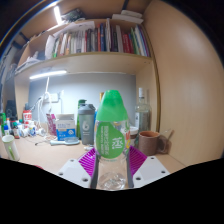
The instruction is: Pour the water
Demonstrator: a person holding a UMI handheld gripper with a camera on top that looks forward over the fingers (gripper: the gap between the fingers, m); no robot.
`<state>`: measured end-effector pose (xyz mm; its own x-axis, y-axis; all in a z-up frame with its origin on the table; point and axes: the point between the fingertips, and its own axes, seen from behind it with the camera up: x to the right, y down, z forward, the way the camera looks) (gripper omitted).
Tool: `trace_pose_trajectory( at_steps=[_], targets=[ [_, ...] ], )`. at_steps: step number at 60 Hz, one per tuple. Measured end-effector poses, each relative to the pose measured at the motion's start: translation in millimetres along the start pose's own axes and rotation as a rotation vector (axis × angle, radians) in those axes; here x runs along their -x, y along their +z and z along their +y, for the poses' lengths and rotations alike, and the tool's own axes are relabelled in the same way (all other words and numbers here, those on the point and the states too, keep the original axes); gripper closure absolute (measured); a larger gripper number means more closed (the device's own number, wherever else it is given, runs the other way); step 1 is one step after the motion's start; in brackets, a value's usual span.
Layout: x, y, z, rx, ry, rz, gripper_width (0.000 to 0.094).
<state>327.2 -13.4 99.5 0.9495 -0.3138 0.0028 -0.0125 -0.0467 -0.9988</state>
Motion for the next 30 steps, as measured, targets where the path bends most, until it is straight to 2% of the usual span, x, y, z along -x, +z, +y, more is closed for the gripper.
trace_pose_trajectory(
  at_steps=[3,4,11,21,30],
  targets=[
    [0.5,-0.7,-0.3,-0.002,0.006,0.000,0.0524],
    [0.7,-1.0,-0.1,0.000,0.003,-0.002,0.0565],
    [17.1,-13.1,-4.3,0.003,-0.007,-0.027,0.0584],
    [90.8,-44.3,-76.5,-0.128,-0.283,-0.104,0.0585],
    [182.7,-60.9,-140.8,-0.293,-0.773,-0.130,0.0586]
  ],
)
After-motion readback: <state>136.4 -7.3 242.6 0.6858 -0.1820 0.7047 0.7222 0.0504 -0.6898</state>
